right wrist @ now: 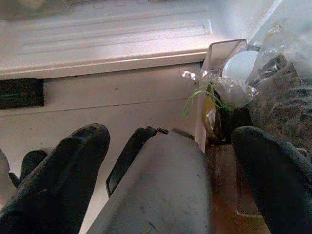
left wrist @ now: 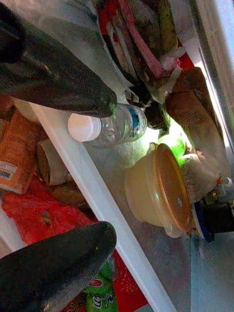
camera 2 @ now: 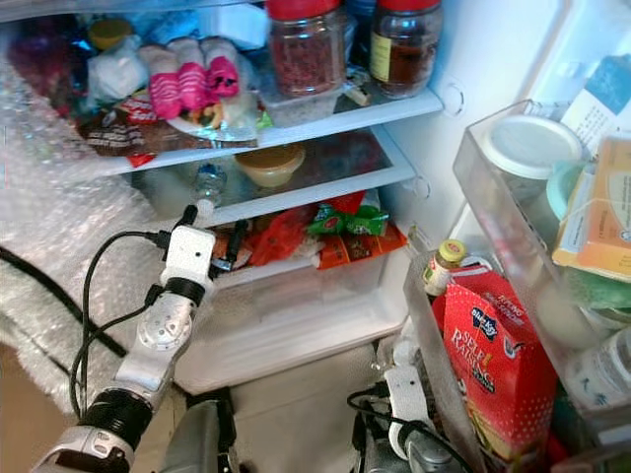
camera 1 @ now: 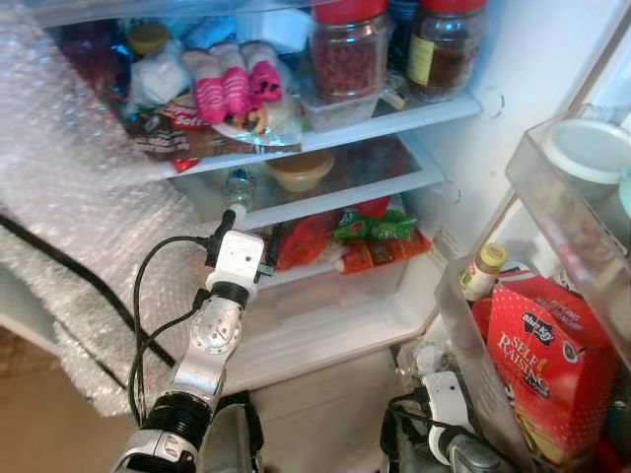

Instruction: Restocking fridge

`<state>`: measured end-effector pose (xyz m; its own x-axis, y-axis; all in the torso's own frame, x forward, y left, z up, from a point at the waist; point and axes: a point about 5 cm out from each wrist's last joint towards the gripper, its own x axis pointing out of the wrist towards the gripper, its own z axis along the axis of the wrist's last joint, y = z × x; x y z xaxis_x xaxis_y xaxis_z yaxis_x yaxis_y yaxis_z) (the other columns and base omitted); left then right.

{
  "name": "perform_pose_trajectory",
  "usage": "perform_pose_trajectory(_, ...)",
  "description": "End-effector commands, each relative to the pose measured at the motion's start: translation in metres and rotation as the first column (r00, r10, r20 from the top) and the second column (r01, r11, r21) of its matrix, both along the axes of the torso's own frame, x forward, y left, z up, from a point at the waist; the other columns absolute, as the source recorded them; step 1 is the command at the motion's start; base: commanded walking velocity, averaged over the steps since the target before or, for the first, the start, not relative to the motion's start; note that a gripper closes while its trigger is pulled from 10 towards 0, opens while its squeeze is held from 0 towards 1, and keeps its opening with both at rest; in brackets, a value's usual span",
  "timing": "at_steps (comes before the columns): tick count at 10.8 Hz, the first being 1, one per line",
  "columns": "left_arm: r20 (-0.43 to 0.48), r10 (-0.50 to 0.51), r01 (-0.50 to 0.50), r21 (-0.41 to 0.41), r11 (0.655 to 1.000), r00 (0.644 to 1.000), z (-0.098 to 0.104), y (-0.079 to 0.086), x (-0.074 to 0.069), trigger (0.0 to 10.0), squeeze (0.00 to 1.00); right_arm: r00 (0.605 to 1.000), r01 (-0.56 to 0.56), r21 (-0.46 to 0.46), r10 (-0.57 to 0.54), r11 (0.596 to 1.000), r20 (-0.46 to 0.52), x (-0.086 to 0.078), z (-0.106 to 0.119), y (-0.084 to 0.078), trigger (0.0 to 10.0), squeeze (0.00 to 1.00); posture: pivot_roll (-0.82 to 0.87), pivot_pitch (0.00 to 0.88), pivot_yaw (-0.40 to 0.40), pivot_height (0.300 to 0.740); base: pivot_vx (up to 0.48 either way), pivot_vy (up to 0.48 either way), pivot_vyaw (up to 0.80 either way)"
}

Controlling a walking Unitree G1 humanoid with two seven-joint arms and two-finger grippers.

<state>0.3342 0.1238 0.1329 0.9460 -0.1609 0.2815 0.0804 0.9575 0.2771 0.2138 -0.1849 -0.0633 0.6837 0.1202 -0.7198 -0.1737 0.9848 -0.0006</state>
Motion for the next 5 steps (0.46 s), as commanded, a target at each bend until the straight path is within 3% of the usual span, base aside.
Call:
perform_pose_trajectory(1,-0.01,-0.003,0.003,-0.005,1.0,1.0,-0.001,-0.0013,-0.0018,10.0,0.0,0.967,0.004,0.024,0.002,1.0,-0.254,-0.0586,-0.0326,0.0063,10.0,0.0,-0.04,0.146,0.053,0.585,-0.3,0.0,0.0)
perform_pose_trajectory(5,-0.007,-0.007,0.007,-0.004,1.0,1.0,-0.0007,-0.0021,-0.0026,10.0,0.0,0.967,0.002,0.026,0.005,1.0,-0.254,-0.0588,-0.0327,0.0063,10.0,0.0,-0.04,0.136,0.052,0.585,-0.309,0.0,0.0)
